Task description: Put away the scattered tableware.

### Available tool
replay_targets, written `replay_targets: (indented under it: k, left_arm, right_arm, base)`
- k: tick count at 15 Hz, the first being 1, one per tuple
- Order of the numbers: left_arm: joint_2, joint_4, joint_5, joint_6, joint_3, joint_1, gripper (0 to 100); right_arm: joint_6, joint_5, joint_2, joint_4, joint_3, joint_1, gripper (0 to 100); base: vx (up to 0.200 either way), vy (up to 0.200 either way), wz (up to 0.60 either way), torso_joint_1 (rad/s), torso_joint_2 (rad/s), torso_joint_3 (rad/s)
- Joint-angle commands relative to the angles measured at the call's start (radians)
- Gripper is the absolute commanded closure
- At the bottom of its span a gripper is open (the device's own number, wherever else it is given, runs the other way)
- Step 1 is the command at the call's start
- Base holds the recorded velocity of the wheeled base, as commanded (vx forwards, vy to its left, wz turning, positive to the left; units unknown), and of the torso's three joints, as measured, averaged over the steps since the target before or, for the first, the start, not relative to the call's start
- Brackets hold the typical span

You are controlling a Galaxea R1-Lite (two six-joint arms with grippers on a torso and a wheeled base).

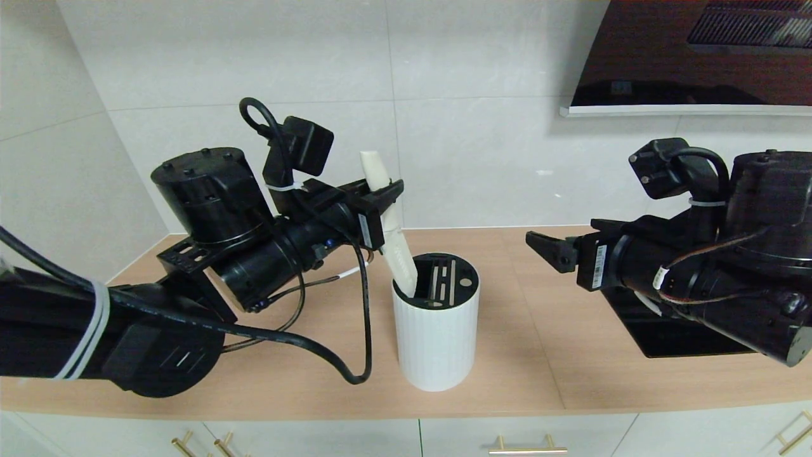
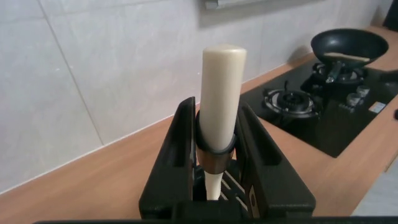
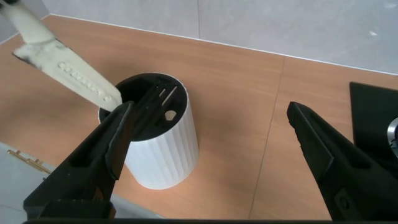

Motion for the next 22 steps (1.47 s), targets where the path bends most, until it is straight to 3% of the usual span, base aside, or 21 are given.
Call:
replay_targets:
  k: [1, 13, 14, 20, 22]
  left_arm:
    - [0.041, -0.008, 0.000, 0.000, 0.000, -0.014, 100]
    - [0.169, -0.015, 0.038, -0.006, 0.004, -0.064, 100]
    - [0.170, -0.015, 0.040, -0.006, 0.004, -0.064, 0]
    - [0.156, -0.088, 0.049, -0.015, 0.002, -0.069, 0]
    - [0.118, -0.137, 0.095, -0.020, 0.008, -0.069, 0]
  right_arm:
    - [0.000, 0.000, 0.003, 0.000, 0.001, 0.001, 0]
    - [0.000, -0.004, -0.002, -0.002, -0.001, 0.001, 0]
    - [0.000, -0.004, -0.002, -0.002, 0.001, 0.001, 0]
    - [0.000, -0.004, -0.005, -0.005, 0.001, 0.001, 0]
    - [0.000, -0.024, -0.026, -0.008, -0.001, -0.013, 0]
  base:
    - [0.000, 0.000, 0.00, 0.000, 0.00, 0.000]
    - [0.000, 0.000, 0.00, 0.000, 0.00, 0.000]
    - [0.000, 0.000, 0.00, 0.000, 0.00, 0.000]
    - [0.000, 0.000, 0.00, 0.000, 0.00, 0.000]
    - [0.000, 0.000, 0.00, 0.000, 0.00, 0.000]
